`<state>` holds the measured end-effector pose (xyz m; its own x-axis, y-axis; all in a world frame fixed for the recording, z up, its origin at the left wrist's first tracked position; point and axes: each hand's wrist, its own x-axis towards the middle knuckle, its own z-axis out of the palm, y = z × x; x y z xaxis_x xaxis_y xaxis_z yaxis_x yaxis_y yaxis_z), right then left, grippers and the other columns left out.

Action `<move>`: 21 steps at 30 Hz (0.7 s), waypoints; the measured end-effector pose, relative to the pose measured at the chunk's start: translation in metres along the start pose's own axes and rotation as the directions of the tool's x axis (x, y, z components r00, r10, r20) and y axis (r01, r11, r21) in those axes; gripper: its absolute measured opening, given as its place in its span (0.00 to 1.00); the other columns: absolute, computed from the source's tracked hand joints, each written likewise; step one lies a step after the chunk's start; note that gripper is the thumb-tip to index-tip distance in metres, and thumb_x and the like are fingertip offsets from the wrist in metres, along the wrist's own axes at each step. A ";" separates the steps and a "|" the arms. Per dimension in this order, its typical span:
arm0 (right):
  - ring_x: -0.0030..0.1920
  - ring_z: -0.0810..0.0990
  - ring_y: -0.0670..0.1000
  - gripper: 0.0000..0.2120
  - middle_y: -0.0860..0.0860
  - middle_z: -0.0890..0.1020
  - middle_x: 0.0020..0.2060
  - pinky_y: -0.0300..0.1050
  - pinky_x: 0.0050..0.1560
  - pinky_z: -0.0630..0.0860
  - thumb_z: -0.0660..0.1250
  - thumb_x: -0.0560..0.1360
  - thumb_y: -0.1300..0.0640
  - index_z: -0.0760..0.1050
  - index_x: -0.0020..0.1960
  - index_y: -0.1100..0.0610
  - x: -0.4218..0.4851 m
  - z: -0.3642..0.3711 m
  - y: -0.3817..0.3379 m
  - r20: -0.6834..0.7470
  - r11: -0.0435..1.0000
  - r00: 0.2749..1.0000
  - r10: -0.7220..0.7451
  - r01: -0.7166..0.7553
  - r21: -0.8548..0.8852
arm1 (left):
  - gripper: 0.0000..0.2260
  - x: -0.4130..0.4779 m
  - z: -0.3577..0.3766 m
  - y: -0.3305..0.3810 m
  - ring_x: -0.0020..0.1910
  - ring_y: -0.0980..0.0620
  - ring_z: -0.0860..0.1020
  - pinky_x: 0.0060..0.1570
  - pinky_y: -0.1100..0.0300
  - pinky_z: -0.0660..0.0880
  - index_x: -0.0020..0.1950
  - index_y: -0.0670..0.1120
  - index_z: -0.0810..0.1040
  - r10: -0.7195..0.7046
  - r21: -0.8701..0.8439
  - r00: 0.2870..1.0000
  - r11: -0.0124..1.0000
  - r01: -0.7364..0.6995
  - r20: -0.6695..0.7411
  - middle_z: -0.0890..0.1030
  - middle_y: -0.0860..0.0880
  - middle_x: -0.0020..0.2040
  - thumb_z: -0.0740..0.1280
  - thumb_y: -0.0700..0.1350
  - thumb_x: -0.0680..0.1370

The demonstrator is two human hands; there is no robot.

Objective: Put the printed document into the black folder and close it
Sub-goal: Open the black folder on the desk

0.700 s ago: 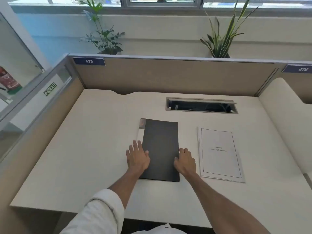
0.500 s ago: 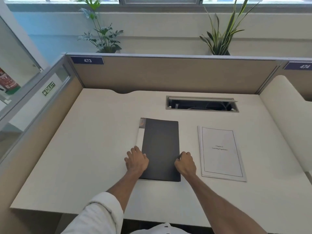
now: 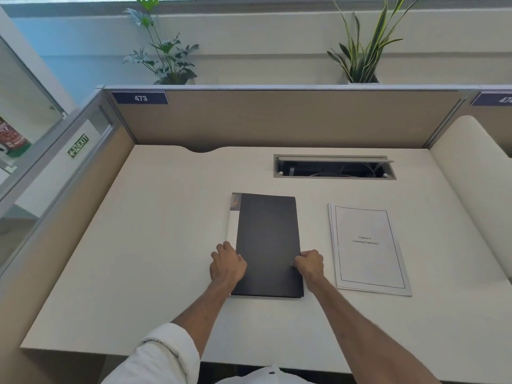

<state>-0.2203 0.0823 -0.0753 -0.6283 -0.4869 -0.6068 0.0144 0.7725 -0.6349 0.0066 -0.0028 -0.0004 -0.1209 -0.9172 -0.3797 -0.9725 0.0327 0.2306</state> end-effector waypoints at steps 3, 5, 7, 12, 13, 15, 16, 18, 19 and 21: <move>0.43 0.78 0.54 0.16 0.55 0.80 0.46 0.44 0.38 0.71 0.73 0.67 0.61 0.73 0.51 0.54 -0.037 -0.014 -0.023 0.038 0.986 0.999 0.003 -0.009 0.167 | 0.17 0.000 -0.002 -0.003 0.67 0.38 0.76 0.53 0.47 0.76 0.72 0.41 0.70 0.011 -0.009 1.000 1.000 -0.011 0.005 0.74 0.42 0.69 0.62 0.47 0.86; 0.48 0.80 0.53 0.18 0.54 0.81 0.51 0.45 0.39 0.73 0.74 0.74 0.63 0.71 0.59 0.54 -0.048 -0.020 -0.031 0.058 0.966 0.998 0.019 -0.033 0.256 | 0.18 0.001 -0.004 -0.006 0.67 0.38 0.76 0.55 0.45 0.77 0.73 0.40 0.70 0.007 -0.026 1.000 1.000 -0.007 0.003 0.72 0.41 0.71 0.62 0.48 0.86; 0.50 0.84 0.54 0.17 0.55 0.84 0.52 0.47 0.44 0.78 0.73 0.75 0.64 0.75 0.61 0.55 -0.054 -0.027 -0.036 0.040 0.952 0.999 -0.010 -0.003 0.307 | 0.21 0.003 -0.009 -0.006 0.69 0.37 0.75 0.59 0.44 0.78 0.76 0.39 0.70 0.002 -0.050 1.000 0.999 -0.003 -0.025 0.68 0.41 0.76 0.63 0.49 0.86; 0.40 0.76 0.57 0.17 0.56 0.80 0.37 0.48 0.40 0.73 0.69 0.82 0.53 0.76 0.40 0.64 -0.075 -0.027 -0.059 -0.018 0.875 0.972 -0.235 0.220 0.431 | 0.28 0.006 -0.047 0.017 0.77 0.39 0.72 0.71 0.41 0.74 0.82 0.44 0.68 0.181 -0.163 0.981 0.968 -0.189 -0.062 0.68 0.43 0.82 0.60 0.59 0.86; 0.39 0.73 0.57 0.21 0.57 0.76 0.35 0.48 0.38 0.71 0.68 0.83 0.51 0.74 0.38 0.64 -0.084 -0.025 -0.066 -0.033 0.844 0.959 -0.280 0.263 0.468 | 0.30 0.005 -0.058 0.026 0.77 0.40 0.73 0.71 0.41 0.74 0.83 0.46 0.68 0.220 -0.196 0.973 0.953 -0.230 -0.072 0.69 0.44 0.82 0.59 0.63 0.86; 0.37 0.73 0.57 0.23 0.58 0.76 0.34 0.48 0.37 0.71 0.67 0.84 0.48 0.78 0.41 0.66 -0.102 -0.021 -0.084 -0.040 0.769 0.933 -0.358 0.319 0.554 | 0.35 0.002 -0.083 0.046 0.76 0.39 0.76 0.72 0.40 0.74 0.83 0.51 0.68 0.235 -0.261 0.963 0.929 -0.262 -0.130 0.72 0.46 0.81 0.56 0.72 0.83; 0.36 0.74 0.56 0.21 0.58 0.78 0.35 0.47 0.35 0.72 0.66 0.84 0.49 0.82 0.44 0.66 -0.111 -0.020 -0.094 -0.034 0.737 0.920 -0.391 0.335 0.587 | 0.39 0.000 -0.096 0.055 0.74 0.39 0.77 0.72 0.39 0.75 0.82 0.53 0.68 0.227 -0.288 0.960 0.920 -0.267 -0.164 0.74 0.47 0.80 0.54 0.76 0.80; 0.34 0.76 0.57 0.16 0.59 0.81 0.36 0.45 0.32 0.71 0.64 0.85 0.54 0.87 0.50 0.62 -0.127 -0.018 -0.112 -0.003 0.700 0.885 -0.466 0.371 0.610 | 0.42 -0.001 -0.116 0.069 0.71 0.40 0.80 0.69 0.38 0.77 0.81 0.55 0.69 0.229 -0.304 0.950 0.909 -0.287 -0.211 0.77 0.48 0.77 0.53 0.81 0.76; 0.33 0.76 0.57 0.15 0.60 0.82 0.36 0.44 0.31 0.71 0.63 0.85 0.56 0.87 0.51 0.61 -0.135 -0.017 -0.119 0.024 0.689 0.862 -0.507 0.389 0.612 | 0.42 -0.001 -0.125 0.072 0.70 0.40 0.81 0.68 0.39 0.79 0.81 0.55 0.70 0.242 -0.288 0.944 0.909 -0.302 -0.227 0.79 0.48 0.75 0.55 0.80 0.75; 0.32 0.77 0.55 0.15 0.60 0.83 0.36 0.43 0.30 0.71 0.62 0.86 0.59 0.87 0.54 0.60 -0.144 -0.010 -0.127 0.087 0.683 0.810 -0.580 0.425 0.594 | 0.37 0.000 -0.139 0.071 0.66 0.40 0.83 0.64 0.42 0.82 0.79 0.55 0.72 0.262 -0.241 0.930 0.915 -0.324 -0.257 0.84 0.47 0.69 0.61 0.74 0.76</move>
<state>-0.1393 0.0582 0.0971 -0.4500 -0.8777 -0.1650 0.2049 0.0784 -0.9756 -0.0352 -0.0558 0.1403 -0.3162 -0.9466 -0.0626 -0.8022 0.2316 0.5503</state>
